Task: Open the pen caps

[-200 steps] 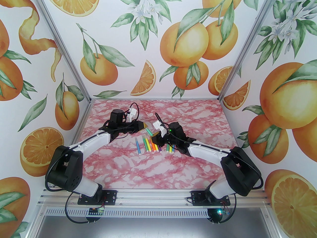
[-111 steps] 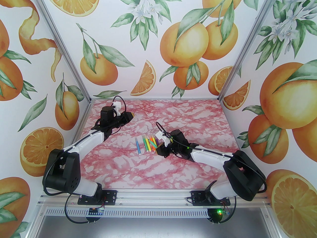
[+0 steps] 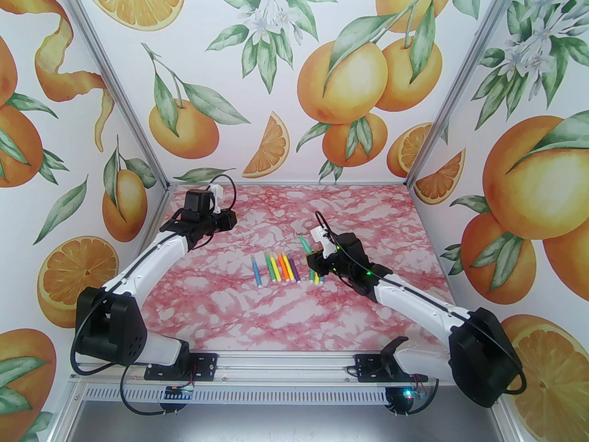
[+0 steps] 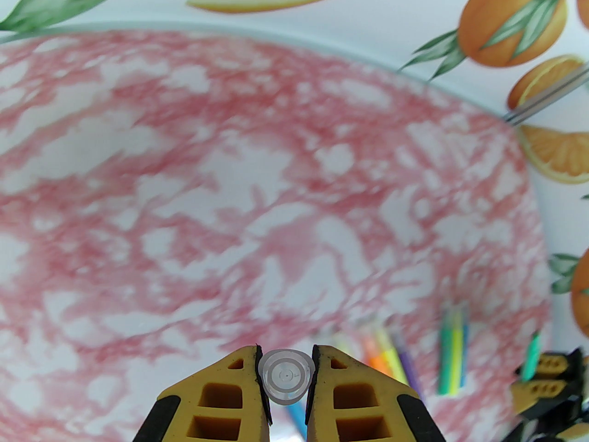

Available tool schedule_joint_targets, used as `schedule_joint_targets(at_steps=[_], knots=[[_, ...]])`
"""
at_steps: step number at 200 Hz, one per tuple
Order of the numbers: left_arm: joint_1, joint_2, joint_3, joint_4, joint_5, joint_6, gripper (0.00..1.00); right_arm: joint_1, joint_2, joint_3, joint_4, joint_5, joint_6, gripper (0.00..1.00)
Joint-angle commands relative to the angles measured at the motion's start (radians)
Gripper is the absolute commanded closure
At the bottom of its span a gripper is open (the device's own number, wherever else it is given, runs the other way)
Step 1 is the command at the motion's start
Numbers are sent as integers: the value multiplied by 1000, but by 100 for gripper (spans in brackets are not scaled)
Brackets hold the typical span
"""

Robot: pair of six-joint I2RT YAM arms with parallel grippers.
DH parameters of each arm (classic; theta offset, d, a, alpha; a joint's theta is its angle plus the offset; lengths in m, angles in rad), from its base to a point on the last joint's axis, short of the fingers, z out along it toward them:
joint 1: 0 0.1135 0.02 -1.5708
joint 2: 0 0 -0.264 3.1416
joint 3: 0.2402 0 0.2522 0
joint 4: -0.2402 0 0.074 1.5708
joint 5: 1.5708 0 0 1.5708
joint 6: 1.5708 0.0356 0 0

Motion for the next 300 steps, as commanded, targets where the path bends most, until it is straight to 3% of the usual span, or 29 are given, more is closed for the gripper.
schedule_joint_targets(at_steps=[1, 29, 91, 201, 300], knots=[[1, 21, 40, -124, -89, 98, 100, -37, 15, 59, -98, 150, -41, 100], [2, 59, 54, -160, -127, 144, 100, -89, 34, 72, -112, 280, -46, 100], [1, 206, 103, -214, -193, 199, 100, -199, 118, 107, -95, 390, -90, 100], [3, 430, 182, -232, -232, 242, 100, -310, 383, 259, -189, 389, -81, 100], [26, 572, 261, -268, -255, 261, 100, -396, 507, 319, -247, 334, -36, 100]])
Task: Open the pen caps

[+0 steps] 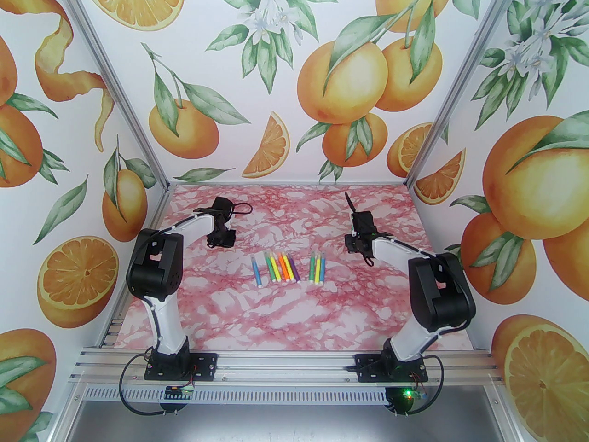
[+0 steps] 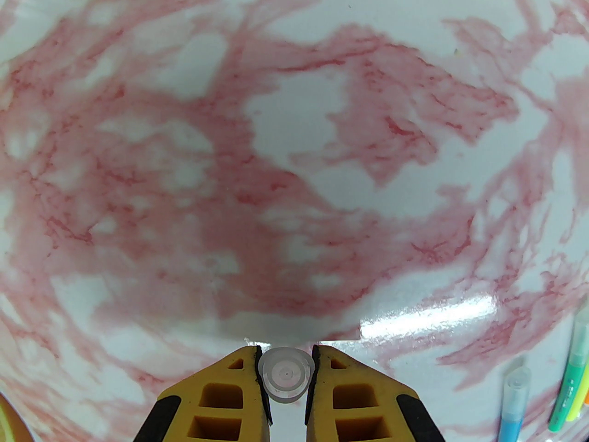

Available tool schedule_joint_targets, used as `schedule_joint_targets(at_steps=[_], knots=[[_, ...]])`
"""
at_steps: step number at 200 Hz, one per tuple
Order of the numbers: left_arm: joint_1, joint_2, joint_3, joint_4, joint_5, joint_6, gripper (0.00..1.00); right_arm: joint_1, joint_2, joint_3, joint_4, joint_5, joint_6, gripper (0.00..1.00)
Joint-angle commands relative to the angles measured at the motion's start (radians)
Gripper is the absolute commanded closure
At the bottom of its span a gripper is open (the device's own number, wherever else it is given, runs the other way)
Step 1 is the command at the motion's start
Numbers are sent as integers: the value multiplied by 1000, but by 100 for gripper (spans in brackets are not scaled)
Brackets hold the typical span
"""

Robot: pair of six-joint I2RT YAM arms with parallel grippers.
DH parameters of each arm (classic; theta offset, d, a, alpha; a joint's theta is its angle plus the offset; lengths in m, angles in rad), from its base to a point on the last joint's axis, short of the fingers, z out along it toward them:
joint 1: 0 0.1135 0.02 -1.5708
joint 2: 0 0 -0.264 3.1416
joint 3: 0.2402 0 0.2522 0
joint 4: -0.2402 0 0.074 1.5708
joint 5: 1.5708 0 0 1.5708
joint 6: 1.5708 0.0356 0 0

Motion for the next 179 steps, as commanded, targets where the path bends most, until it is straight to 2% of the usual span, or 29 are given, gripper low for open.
schedule_joint_targets(at_steps=[1, 25, 45, 114, 179], knots=[[17, 53, 35, -29, -9, 28, 100, -19, 34, 31, -43, -29, 24, 100], [39, 79, 63, -35, -8, 27, 100, -30, 54, 40, -56, -34, 30, 100], [58, 104, 93, -41, 45, 28, 100, -37, 69, 47, -67, -42, 33, 100], [108, 166, 150, -68, 63, 42, 98, -54, 113, 66, -96, -47, 46, 100], [138, 182, 156, -70, 93, 47, 88, -64, 112, 62, -100, -49, 55, 92]])
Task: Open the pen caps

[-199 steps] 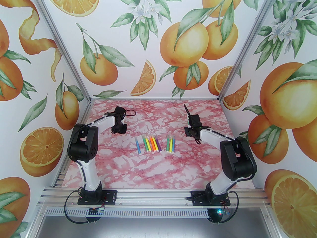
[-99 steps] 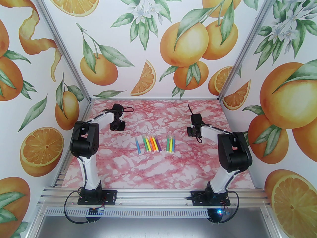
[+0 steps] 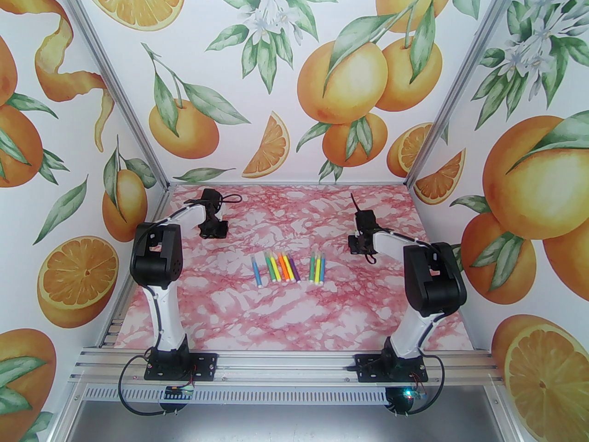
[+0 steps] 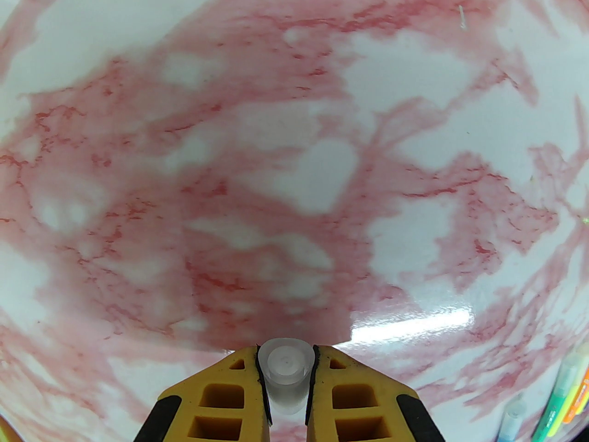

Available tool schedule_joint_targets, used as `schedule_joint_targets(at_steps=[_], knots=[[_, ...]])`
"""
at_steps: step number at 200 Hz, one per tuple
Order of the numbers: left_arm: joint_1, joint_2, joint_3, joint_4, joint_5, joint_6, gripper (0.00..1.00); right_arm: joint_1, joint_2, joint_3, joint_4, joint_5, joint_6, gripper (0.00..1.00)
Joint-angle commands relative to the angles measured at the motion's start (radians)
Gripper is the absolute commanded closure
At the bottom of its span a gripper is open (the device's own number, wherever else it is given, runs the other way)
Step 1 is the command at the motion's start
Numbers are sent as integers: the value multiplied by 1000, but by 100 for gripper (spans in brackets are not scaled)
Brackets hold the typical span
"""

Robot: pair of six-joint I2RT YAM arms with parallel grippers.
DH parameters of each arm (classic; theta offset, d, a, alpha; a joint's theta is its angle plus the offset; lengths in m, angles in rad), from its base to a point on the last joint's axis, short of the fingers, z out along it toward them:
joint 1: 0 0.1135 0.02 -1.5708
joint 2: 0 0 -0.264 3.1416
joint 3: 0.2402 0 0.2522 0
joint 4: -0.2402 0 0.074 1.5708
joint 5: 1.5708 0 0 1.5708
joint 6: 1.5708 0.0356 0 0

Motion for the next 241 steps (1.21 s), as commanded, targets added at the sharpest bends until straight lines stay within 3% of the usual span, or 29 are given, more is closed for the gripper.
schedule_joint_targets(at_steps=[1, 66, 130, 161, 241], knots=[[18, 64, -4, -25, -1, 22, 88, -15, 28, 9, -31, 1, 16, 92], [20, 77, -5, -24, 9, 26, 80, -16, 27, 6, -36, 5, 17, 82], [32, 73, -10, -13, 44, 23, 78, -16, 27, 6, -51, 5, 18, 77], [34, 63, -18, -4, 65, 19, 77, -16, 24, 8, -60, 3, 20, 69], [60, -1, -67, 48, 107, -1, 61, -16, -25, -2, -65, 1, 26, 58]])
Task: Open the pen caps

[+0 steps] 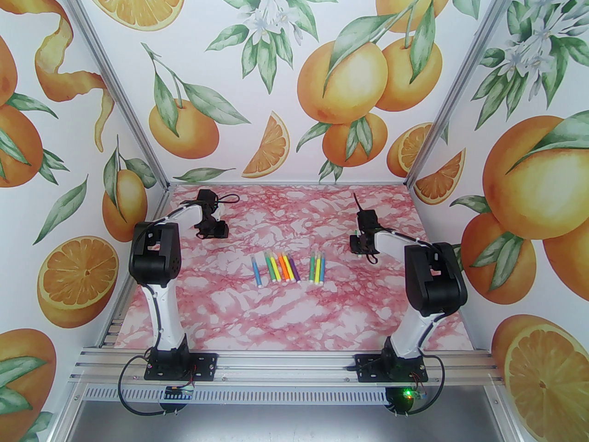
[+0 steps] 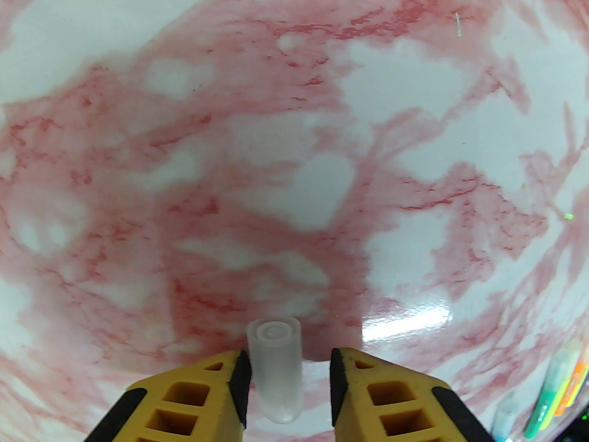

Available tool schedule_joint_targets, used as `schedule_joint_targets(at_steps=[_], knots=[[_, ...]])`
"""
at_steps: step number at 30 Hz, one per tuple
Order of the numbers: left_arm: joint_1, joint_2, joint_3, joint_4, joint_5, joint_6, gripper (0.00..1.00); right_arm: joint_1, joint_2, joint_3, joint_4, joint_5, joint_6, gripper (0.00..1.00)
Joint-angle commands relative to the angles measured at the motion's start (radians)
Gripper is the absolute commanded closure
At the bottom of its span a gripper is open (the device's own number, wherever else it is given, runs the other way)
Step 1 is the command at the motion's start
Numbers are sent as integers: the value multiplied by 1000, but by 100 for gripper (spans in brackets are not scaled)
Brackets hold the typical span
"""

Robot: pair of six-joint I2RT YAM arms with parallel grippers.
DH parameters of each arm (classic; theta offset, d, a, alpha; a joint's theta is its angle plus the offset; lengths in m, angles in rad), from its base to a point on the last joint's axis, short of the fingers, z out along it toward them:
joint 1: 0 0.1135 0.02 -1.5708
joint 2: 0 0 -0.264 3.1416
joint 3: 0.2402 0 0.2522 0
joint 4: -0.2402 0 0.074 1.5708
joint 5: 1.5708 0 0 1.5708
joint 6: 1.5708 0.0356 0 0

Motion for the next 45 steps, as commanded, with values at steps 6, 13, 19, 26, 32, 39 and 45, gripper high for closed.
schedule_joint_targets(at_steps=[6, 13, 19, 26, 32, 39, 45], knots=[[37, -56, -70, 33, 3, -27, 56, -4, -94, -21, -54, -4, 21, 54], [38, -137, -107, 81, 11, -47, 52, 14, -202, -49, -45, -57, 42, 47], [36, -258, -209, 201, 10, -51, 44, 67, -302, -84, -45, -107, 46, 44], [36, -421, -353, 376, 97, -66, 34, 140, -382, -118, -52, -149, 63, 45], [27, -570, -451, 471, 165, -76, 31, 210, -463, -192, -24, -199, 102, 47], [0, -729, -586, 567, 158, -90, 30, 262, -499, -268, 31, -228, 154, 49], [-42, -847, -664, 610, 122, -80, 29, 300, -482, -286, 23, -225, 174, 51]])
